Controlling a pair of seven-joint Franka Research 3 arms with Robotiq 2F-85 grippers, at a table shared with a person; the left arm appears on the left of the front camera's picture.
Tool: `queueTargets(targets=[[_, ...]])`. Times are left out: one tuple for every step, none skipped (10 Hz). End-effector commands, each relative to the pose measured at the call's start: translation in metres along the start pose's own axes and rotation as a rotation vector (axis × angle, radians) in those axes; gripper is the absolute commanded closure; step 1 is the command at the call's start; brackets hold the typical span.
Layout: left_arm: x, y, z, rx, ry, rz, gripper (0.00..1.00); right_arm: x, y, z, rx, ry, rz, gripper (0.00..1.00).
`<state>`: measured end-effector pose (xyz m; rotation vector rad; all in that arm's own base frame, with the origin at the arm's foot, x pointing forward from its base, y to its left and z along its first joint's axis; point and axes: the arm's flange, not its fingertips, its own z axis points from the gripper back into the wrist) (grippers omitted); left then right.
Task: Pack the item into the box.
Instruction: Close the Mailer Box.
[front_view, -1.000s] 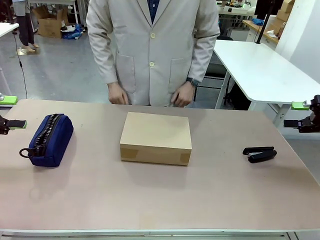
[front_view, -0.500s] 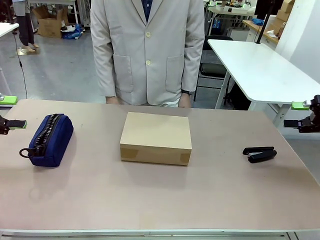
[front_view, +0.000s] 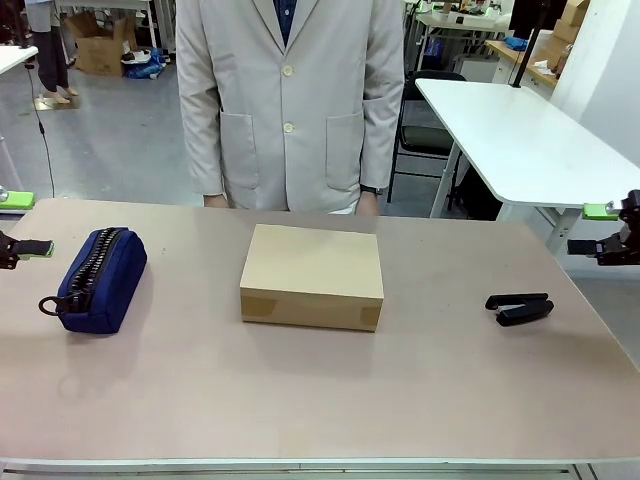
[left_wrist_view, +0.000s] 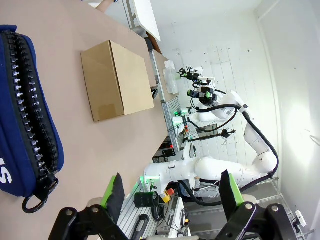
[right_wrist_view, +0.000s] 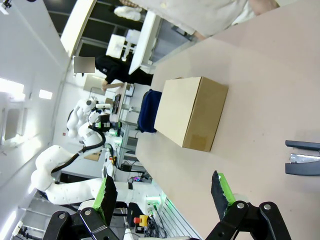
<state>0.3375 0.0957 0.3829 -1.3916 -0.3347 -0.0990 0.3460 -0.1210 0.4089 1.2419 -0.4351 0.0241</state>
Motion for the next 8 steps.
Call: queueTargets(targets=[[0.0001,-0.0032,0.0003,0.010,-0.004,-0.010,0.00,-0.0005,0.0016,0.0008,0.001,0.004,0.003,0.00],[0.0001,-0.0032,0.0003,0.010,-0.004,-0.010,0.00,-0.0005,0.0016,0.0008,0.001,0.004,0.003,0.00],[0.0001,-0.0032,0.0003,0.010,-0.004,-0.010,0.00,-0.0005,0.0016,0.0008,0.001,0.004,0.003,0.00],[0.0001,-0.0032,0.0003,0.010,-0.004,-0.010,0.00,-0.0005,0.0016,0.0008,0.001,0.004,0.003,0.00],[0.0001,-0.0032,0.0003,0.010,-0.004,-0.010,0.00,-0.0005,0.0016,0.0008,0.001,0.004,0.003,0.00],[0.0001,-0.0032,0.0003,0.010,-0.004,-0.010,0.00,-0.0005,0.0016,0.0008,0.001,0.004,0.003,0.00],[0.0001,-0.0032,0.0003,0.010,-0.004,-0.010,0.00,-0.0005,0.0016,0.0008,0.001,0.004,0.003,0.00],[0.0001,-0.0032,0.0003,0.010,-0.004,-0.010,0.00,-0.0005,0.0016,0.0008,0.001,0.004,0.003,0.00]])
